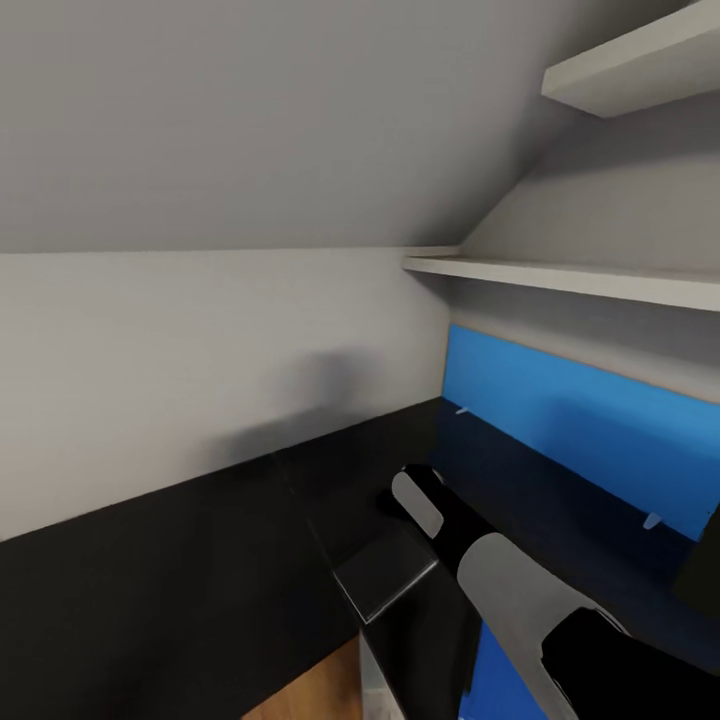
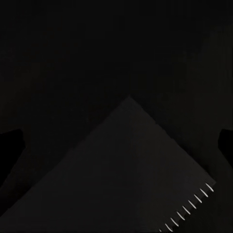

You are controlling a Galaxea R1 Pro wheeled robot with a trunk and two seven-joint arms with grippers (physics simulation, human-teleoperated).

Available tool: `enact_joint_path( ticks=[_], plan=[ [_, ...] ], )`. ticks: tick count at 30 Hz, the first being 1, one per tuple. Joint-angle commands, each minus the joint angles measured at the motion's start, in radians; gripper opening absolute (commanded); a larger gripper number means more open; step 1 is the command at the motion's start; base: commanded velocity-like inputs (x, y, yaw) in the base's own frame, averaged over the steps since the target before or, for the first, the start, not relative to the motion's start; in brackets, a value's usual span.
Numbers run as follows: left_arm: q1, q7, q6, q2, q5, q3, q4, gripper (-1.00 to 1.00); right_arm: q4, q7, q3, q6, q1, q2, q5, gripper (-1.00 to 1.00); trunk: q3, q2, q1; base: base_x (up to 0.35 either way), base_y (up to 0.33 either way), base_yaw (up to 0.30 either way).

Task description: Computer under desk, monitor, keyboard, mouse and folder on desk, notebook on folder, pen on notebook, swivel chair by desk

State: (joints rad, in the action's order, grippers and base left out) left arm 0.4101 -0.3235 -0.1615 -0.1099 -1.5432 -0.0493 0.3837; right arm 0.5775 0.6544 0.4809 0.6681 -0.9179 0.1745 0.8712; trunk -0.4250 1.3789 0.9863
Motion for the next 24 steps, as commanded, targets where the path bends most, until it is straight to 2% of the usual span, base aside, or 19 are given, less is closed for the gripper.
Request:
enact_joint_path(
  ticks=[1,7,18,24],
  plan=[
    [0.0,-0.002,-0.004,-0.001,-0.008,-0.005,0.001,1.0,0.001,0.009,0.004,0.001,-0.001,0.0,0.008,1.0,-0.001,0.001,0.0,0.0,0.0,0.255],
    [-0.001,-0.019,0.004,-0.005,-0.017,-0.005,0.009,1.0,0.0,0.009,0.006,0.002,-0.001,0.0,0.008,1.0,0.001,0.001,0.0,0.0,0.0,0.202],
    [-0.005,-0.023,0.05,-0.012,-0.02,-0.004,0.018,1.0,-0.041,0.01,0.004,-0.009,-0.033,0.0,0.006,1.0,-0.033,0.078,0.042,0.0,0.0,0.028],
    [-0.006,-0.023,0.053,-0.012,-0.019,-0.005,0.018,1.0,-0.088,0.011,0.003,-0.073,-0.054,0.0,0.006,1.0,-0.052,0.12,0.065,0.0,0.0,0.001]
  ],
)
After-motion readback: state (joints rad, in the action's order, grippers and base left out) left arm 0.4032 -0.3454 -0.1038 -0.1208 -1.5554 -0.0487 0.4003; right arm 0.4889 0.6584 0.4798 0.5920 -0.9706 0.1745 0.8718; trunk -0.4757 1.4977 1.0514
